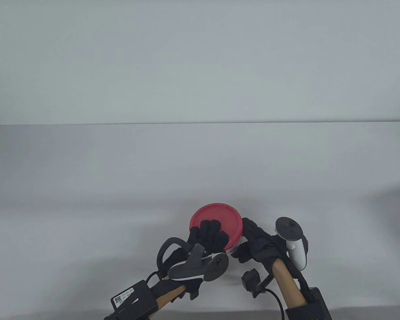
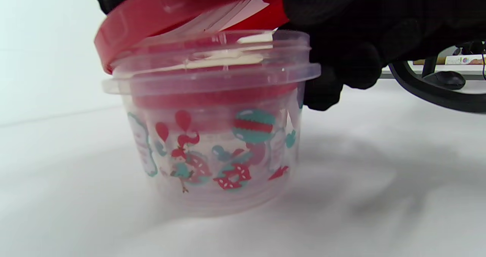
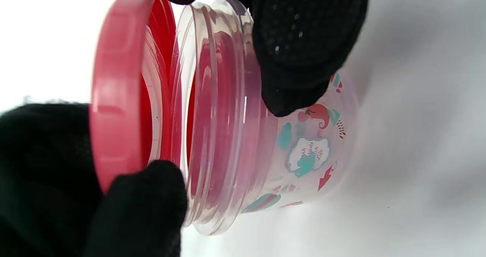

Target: Nest food storage containers

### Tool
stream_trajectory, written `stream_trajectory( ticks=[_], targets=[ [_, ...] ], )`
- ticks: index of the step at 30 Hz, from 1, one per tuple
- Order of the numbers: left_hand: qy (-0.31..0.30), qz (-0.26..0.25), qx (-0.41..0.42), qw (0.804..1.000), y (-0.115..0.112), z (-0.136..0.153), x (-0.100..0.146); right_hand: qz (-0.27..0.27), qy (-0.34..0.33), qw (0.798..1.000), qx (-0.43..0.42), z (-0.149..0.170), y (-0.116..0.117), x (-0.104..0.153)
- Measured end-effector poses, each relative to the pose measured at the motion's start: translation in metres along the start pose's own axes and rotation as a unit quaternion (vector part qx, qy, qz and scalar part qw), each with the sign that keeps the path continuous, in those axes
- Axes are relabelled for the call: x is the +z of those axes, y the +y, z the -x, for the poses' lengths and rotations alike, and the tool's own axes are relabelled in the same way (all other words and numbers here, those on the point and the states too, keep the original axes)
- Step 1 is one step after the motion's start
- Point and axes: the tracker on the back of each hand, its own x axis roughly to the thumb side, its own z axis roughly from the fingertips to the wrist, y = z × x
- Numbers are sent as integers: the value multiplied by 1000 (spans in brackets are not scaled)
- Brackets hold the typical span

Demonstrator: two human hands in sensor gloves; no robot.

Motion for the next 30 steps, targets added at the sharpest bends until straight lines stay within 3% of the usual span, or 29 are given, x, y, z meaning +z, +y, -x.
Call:
stream_trajectory(
  ticks=[7, 15, 30],
  targets=[
    [-8, 7, -26, 1000, -11, -3, 3, 73, -18, 990, 121, -6, 1, 2],
    [-14, 7, -44, 999, -13, -6, 3, 4, 14, 999, -44, 8, 0, -7],
    [-22, 44, -27, 998, -13, -4, -1, -52, 19, 990, -131, 18, -1, -14]
  ],
)
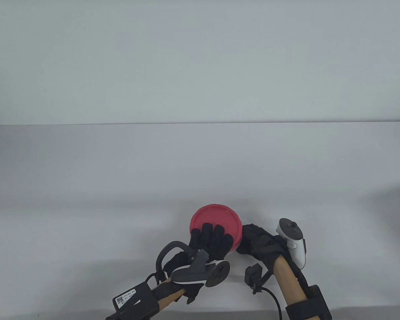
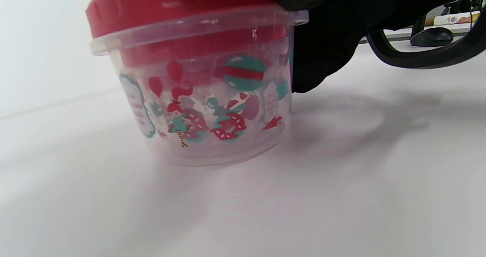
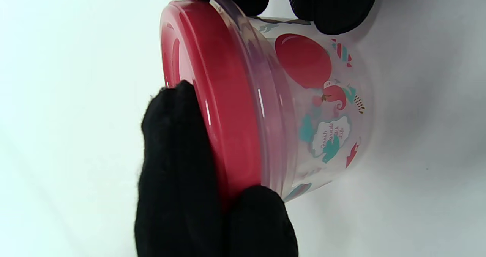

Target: Nest food storage containers

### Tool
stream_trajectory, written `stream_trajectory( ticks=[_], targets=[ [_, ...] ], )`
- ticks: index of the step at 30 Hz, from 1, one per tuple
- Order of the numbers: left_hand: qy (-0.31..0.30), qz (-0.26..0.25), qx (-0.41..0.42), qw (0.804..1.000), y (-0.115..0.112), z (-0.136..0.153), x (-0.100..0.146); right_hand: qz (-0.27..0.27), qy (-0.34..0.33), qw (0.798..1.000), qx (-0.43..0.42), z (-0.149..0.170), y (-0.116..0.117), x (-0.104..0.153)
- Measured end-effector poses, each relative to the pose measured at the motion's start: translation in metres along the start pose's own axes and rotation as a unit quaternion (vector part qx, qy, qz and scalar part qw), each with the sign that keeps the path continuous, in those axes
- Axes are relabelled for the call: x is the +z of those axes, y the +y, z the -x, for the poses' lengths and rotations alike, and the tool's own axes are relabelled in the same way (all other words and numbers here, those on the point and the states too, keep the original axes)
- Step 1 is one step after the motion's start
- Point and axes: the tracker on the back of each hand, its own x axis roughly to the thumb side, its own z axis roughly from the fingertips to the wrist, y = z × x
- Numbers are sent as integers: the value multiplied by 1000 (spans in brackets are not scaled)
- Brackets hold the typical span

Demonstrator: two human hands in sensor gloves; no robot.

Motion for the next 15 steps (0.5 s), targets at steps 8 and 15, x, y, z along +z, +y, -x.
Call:
stream_trajectory(
  ticks=[8, 15],
  targets=[
    [81, 45, 220, 971, 4, 9, -21, -1, -1, 1000, 3, 1, -1, 0],
    [75, 50, 196, 976, -9, 3, -27, 32, -4, 999, 19, -2, 3, 4]
  ],
)
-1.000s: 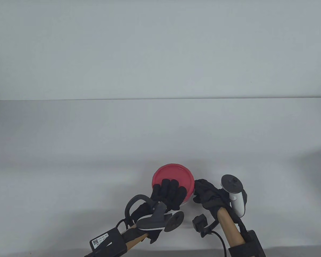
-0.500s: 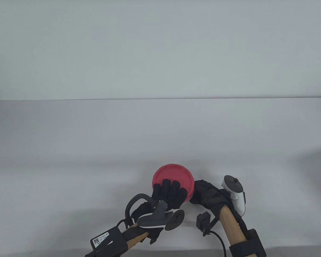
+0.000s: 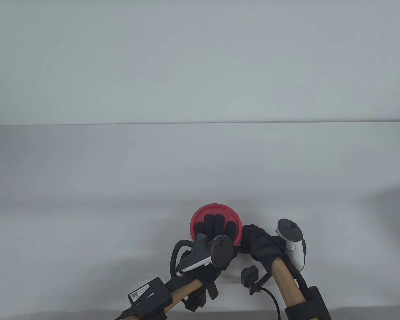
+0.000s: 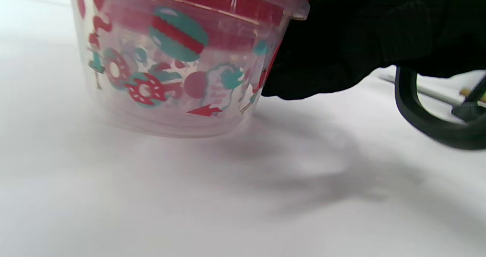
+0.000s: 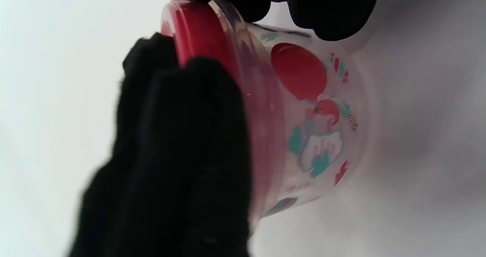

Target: Nest food storage containers

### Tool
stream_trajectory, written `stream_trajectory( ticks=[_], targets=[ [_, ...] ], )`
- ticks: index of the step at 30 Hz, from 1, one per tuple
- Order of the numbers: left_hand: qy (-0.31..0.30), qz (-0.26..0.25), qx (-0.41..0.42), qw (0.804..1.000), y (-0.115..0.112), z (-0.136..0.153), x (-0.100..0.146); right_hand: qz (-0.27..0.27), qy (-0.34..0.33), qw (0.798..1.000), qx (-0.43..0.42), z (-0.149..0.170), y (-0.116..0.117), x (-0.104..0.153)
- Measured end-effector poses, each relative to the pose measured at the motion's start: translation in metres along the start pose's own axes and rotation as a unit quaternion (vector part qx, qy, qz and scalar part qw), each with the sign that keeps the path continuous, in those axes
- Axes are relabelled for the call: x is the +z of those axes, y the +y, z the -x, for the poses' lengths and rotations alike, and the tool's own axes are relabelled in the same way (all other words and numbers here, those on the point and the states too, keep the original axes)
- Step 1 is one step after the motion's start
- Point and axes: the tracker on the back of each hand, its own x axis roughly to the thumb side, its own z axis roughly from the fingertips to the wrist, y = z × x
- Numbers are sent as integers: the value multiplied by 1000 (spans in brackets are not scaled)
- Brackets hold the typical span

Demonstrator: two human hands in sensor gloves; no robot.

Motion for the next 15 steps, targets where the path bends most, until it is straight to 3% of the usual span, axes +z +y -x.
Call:
stream_trajectory(
  ticks=[8, 12, 15],
  targets=[
    [-95, 29, 31, 995, 17, 19, 17, -7, 5, 1000, -17, 2, -4, -4],
    [-73, 51, 58, 994, 26, 19, 23, -20, 3, 1000, -3, 1, -4, -5],
    [-41, 17, 107, 993, 20, 8, 16, -19, 5, 1000, 1, 2, -5, -5]
  ],
)
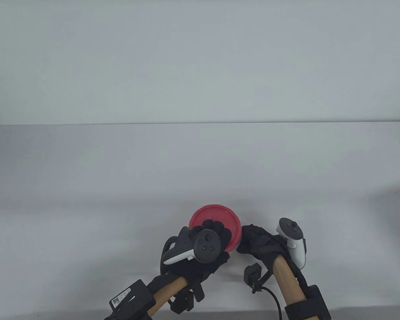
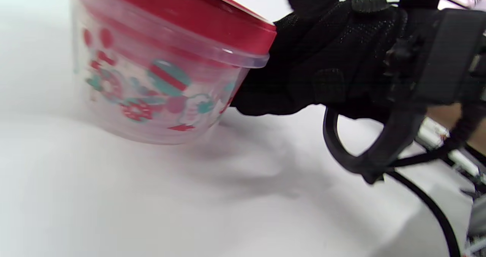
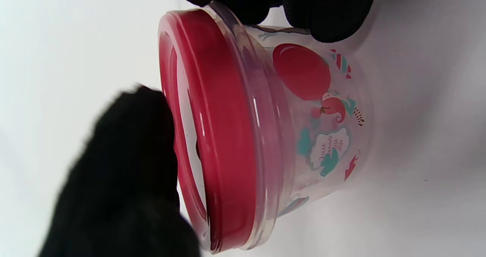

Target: Nest food storage containers

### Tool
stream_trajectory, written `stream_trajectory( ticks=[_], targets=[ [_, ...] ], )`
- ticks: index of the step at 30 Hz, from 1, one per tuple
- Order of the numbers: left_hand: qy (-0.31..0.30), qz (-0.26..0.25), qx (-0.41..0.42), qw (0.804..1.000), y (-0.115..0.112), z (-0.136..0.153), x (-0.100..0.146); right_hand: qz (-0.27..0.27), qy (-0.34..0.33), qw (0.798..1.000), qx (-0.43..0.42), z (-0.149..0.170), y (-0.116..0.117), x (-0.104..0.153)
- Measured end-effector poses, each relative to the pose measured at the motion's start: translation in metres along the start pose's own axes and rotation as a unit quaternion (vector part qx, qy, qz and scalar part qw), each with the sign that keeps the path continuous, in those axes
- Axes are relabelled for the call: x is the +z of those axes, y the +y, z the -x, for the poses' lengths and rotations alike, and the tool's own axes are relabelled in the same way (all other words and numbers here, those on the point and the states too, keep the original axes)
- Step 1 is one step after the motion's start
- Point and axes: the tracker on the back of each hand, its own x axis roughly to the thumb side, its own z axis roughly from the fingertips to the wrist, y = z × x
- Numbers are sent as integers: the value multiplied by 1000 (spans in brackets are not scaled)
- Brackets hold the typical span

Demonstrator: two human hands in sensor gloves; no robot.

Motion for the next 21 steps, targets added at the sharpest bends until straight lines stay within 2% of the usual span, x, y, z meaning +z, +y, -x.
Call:
stream_trajectory(
  ticks=[2, 4, 5, 6, 7, 9, 12, 15, 18, 21],
  targets=[
    [38, -13, -18, 999, -8, -5, -10, -2, 0, 1000, 3, 0, 1, 1],
    [71, -2, -56, 996, -19, -6, -18, -2, -1, 1000, 7, 1, 2, 2],
    [73, 5, -87, 993, -26, -8, -20, 8, -4, 1000, 12, 1, 1, 3],
    [75, -14, -124, 989, -26, -10, -18, 14, -6, 1000, 14, 0, 1, 2],
    [58, -48, -166, 983, -27, -11, -17, 15, -7, 1000, 24, -1, 2, 3],
    [32, -61, -177, 982, -29, -9, -15, 25, -11, 999, 34, -2, 2, 3],
    [-17, -31, -134, 990, -22, 0, -14, 20, -11, 999, 25, -2, 3, 1],
    [-71, -11, -129, 989, -17, 10, -12, 21, -12, 999, 22, -2, 4, 1],
    [-74, -1, -134, 988, -16, 11, -12, 21, -13, 999, 20, -2, 4, 1],
    [-66, -31, -139, 988, -20, 12, -10, 23, -13, 999, 25, -3, 4, 1]
  ],
)
